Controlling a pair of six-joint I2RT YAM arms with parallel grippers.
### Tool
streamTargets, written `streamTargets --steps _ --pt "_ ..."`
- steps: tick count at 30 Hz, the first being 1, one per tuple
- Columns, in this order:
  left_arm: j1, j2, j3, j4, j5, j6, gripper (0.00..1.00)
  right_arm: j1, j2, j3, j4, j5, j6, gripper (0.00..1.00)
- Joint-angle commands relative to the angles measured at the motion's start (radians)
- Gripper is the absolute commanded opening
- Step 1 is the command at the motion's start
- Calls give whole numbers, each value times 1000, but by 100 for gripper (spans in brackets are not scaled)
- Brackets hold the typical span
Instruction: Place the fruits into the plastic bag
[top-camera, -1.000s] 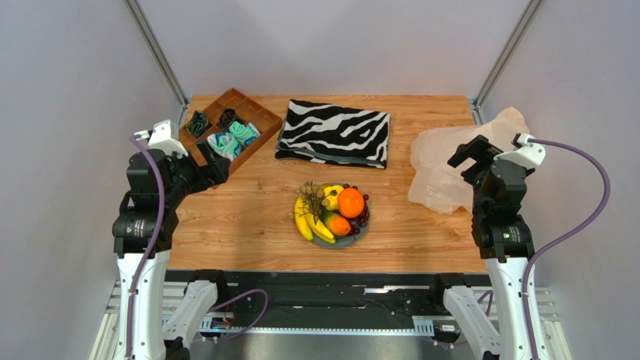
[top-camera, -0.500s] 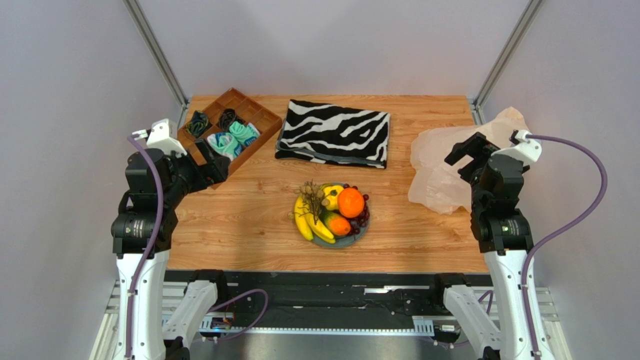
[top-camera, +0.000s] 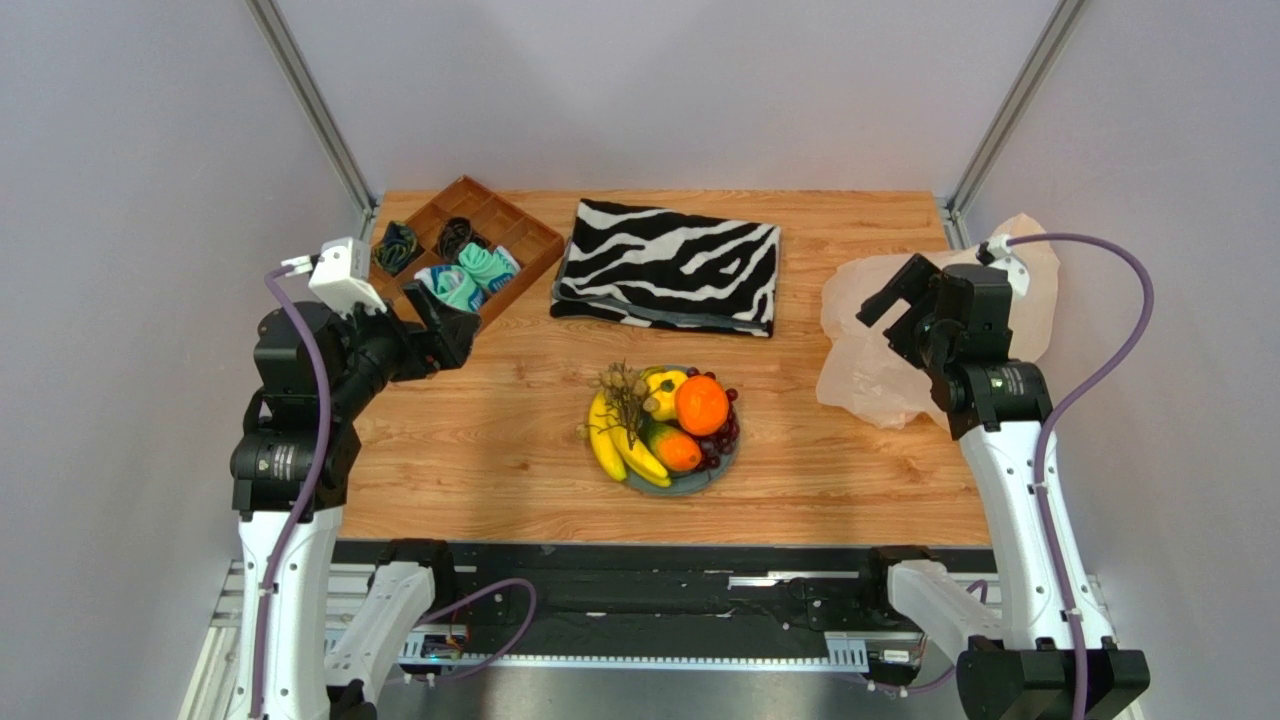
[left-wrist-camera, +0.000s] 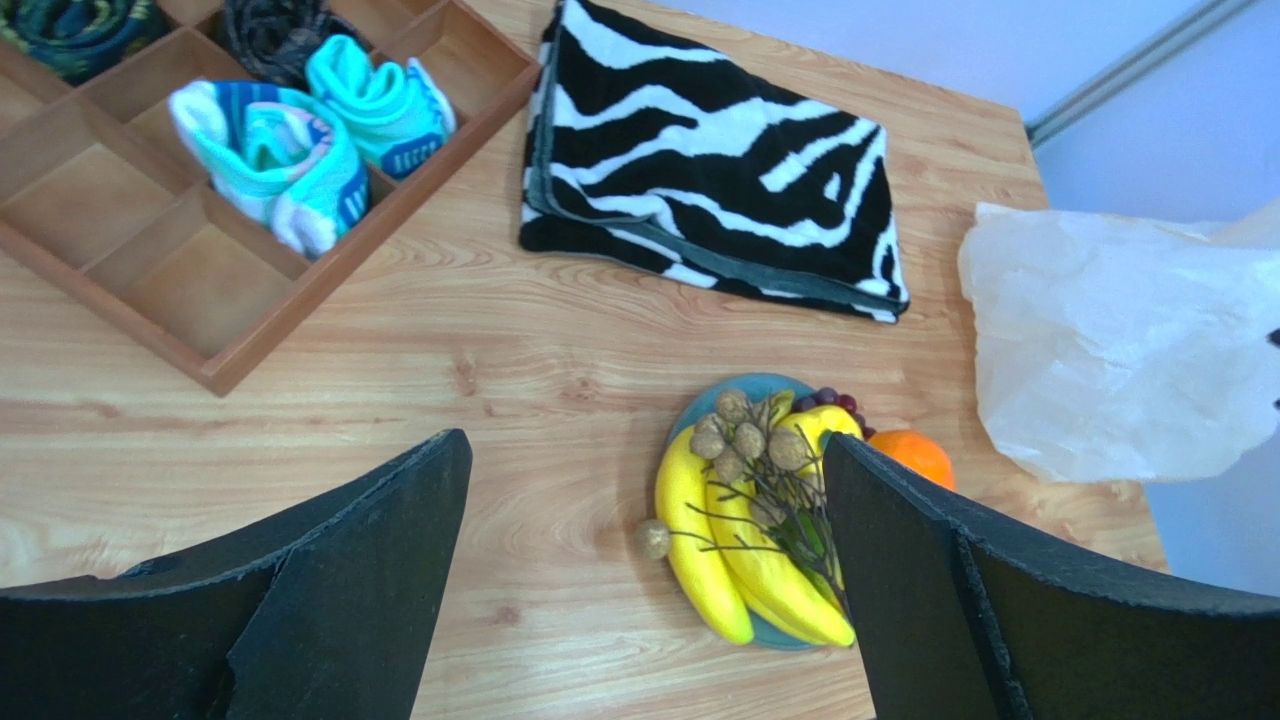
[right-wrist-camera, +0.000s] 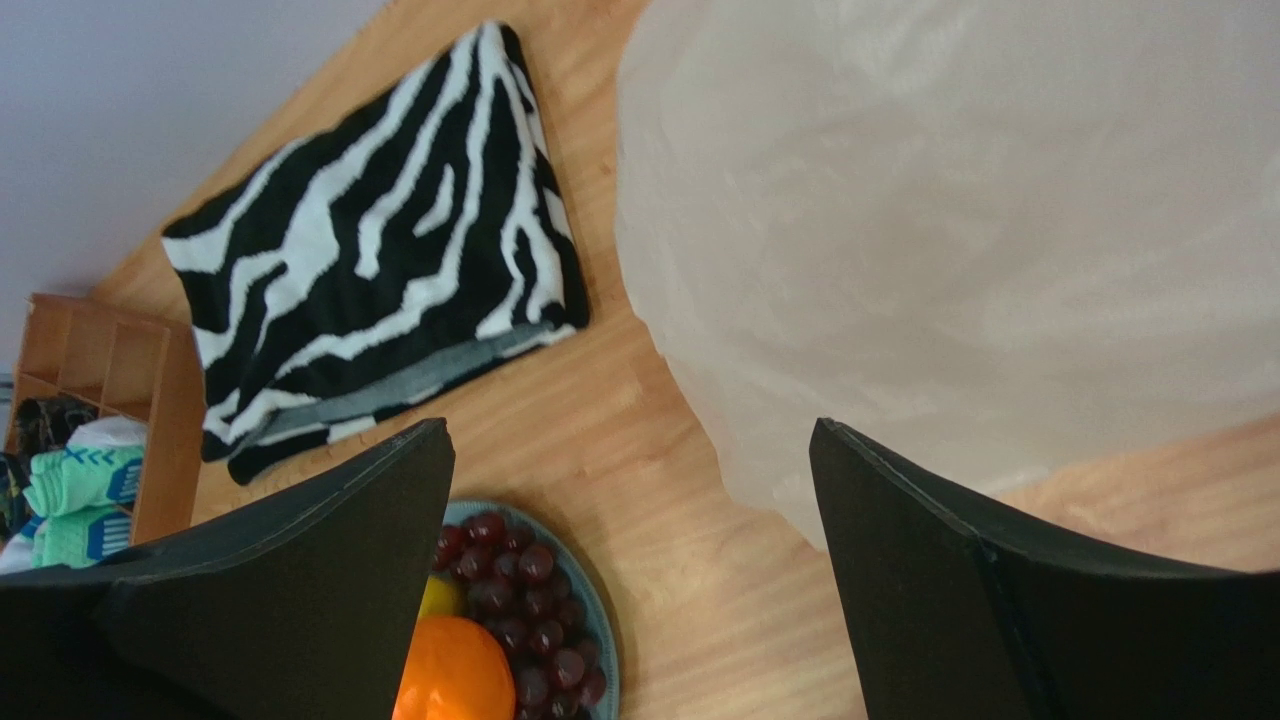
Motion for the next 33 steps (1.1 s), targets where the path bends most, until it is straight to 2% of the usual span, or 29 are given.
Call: streamTargets --steps 1,5,6,8,11,19,22,25,29,33 --pt "-70 23 -26 88 14 6 94 -1 -78 -35 -141 71 55 95" --pt "-223 75 -34 128 -76 9 93 -2 -116 -115 -168 64 98 95" --pt "-309 90 -26 141 -122 12 93 -2 -112 -157 -166 58 117 95" --pt "-402 135 -20 166 -143 4 93 -2 -101 -196 -139 32 125 95" --pt "-461 169 -28 215 -155 -25 93 -4 -50 -225 -103 21 102 95" --pt "-474 115 -48 189 -251 -4 94 -22 89 -280 42 13 110 97" --pt "-474 95 -51 166 -280 -2 95 -24 106 -323 121 59 115 97" --pt "-474 80 -61 160 -293 -19 95 -22 99 -380 229 81 113 96" --pt "-474 49 -87 177 -298 -57 95 -22 77 -478 484 91 104 94" --pt "-474 31 -95 172 -295 -74 95 -22 138 -501 570 119 63 91"
